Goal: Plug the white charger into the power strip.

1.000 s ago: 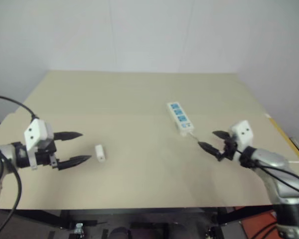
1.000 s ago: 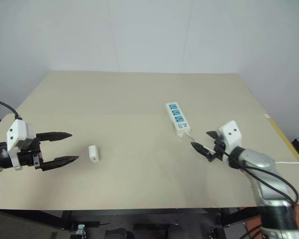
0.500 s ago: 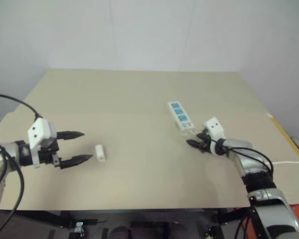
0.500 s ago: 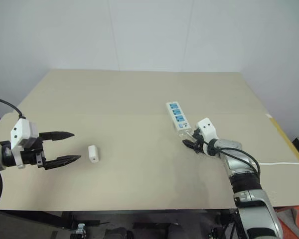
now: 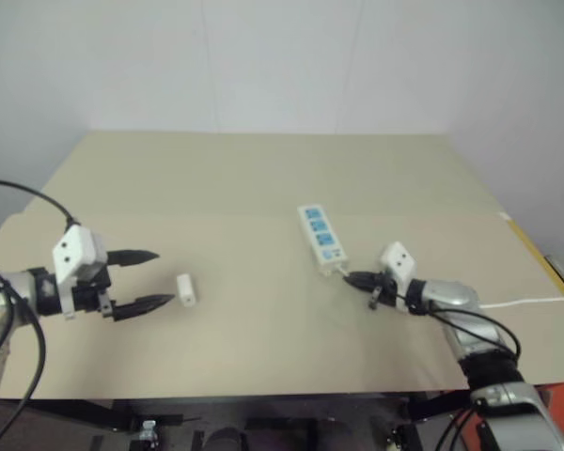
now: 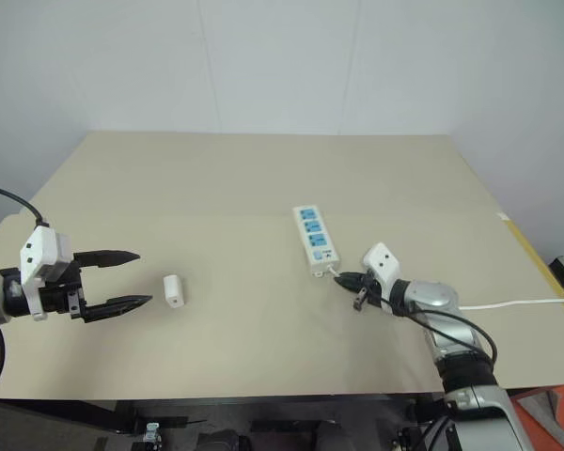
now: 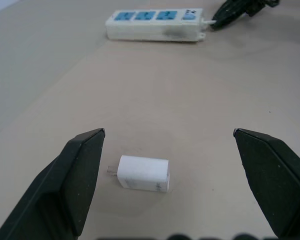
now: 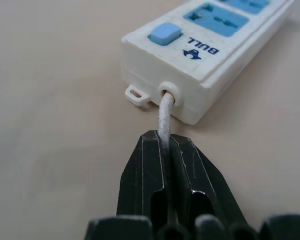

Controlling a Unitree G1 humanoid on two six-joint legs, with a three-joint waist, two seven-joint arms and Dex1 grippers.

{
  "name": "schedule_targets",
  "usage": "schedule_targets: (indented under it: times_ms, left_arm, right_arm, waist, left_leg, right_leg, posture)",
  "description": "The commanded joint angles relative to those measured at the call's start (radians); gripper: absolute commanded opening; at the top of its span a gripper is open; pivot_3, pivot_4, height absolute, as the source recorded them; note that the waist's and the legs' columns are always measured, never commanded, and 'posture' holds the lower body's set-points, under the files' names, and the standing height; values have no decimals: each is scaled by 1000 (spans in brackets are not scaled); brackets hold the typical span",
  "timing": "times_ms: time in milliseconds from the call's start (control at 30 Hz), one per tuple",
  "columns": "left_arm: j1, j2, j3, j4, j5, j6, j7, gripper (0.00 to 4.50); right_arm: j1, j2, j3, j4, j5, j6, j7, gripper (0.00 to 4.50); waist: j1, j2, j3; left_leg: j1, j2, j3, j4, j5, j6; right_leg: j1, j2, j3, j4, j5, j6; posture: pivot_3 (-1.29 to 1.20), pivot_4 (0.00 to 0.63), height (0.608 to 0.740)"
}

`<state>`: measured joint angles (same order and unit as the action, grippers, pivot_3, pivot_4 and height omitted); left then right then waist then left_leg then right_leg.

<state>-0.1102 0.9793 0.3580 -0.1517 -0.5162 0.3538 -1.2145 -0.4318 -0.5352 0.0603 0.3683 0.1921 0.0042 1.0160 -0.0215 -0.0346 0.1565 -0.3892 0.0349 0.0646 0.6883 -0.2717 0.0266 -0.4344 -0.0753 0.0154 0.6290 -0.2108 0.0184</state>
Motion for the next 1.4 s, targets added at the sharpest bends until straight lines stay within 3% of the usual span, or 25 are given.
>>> schedule_targets:
  times_ms: [33, 233, 400, 467, 667, 833, 1100, 1400]
  left_arm:
    - [-19, 5, 7, -7, -10, -19, -6, 4500]
    - [-27, 6, -2, -4, -10, -22, -10, 4500]
    - [-22, 8, 4, -11, -12, -19, -11, 4500]
    - [-22, 9, 5, -11, -12, -18, -12, 4500]
    - [-59, 8, -22, 23, -4, -29, -24, 4500]
    - [-69, 6, -28, 35, -1, -37, -32, 4500]
    - [-48, 11, -12, 29, -4, -40, -31, 4500]
    - [-23, 11, 5, 22, -7, -42, -28, 4500]
  right_arm:
    - [-11, -26, -12, -5, -20, -92, 10, 12]
    - [-54, 3, -41, 69, -103, -106, -187, 2088]
    - [10, 41, -135, -86, 116, 3, -114, 3933]
    - [46, 49, -146, -156, 178, 55, -87, 4443]
    - [50, 172, -104, -204, 186, 89, -173, 4443]
    - [-19, 262, -78, -54, 67, -55, -292, 4443]
    - [-82, 276, -77, 113, 14, -160, -300, 4443]
    - [-67, 295, -64, 124, 17, -145, -273, 4443]
  waist:
    - [-1, 0, 0]
    - [1, 0, 0]
    - [4, 0, 0]
    - [7, 0, 0]
    - [3, 0, 0]
    - [2, 0, 0]
    - [4, 1, 0]
    - [2, 1, 0]
  left_leg:
    - [0, 0, 0, 0, 0, 0]
    - [2, 0, 2, 0, 2, -2]
    - [0, 0, 3, 0, 2, -2]
    - [0, 0, 1, 0, 2, -2]
    - [1, 0, 0, 0, 2, -2]
    - [1, 0, 1, 0, 2, -3]
    - [-1, 0, 3, 0, 2, -3]
    - [0, 0, 2, 0, 2, -3]
  right_leg:
    - [0, 0, 0, 0, 0, 0]
    - [0, 0, 1, 2, 0, -1]
    - [0, 1, 1, 1, 0, -1]
    - [0, 0, 0, 1, 0, -1]
    - [0, 1, 1, 2, 1, -1]
    - [0, 1, 1, 2, 1, -1]
    - [-2, 0, 0, 2, 1, -1]
    - [-2, 1, 0, 3, 1, -2]
  posture:
    - [0, 150, 740]
    - [0, 150, 740]
    - [0, 150, 740]
    - [0, 150, 740]
    - [0, 150, 740]
    - [0, 150, 740]
    - [0, 150, 740]
    - [0, 150, 740]
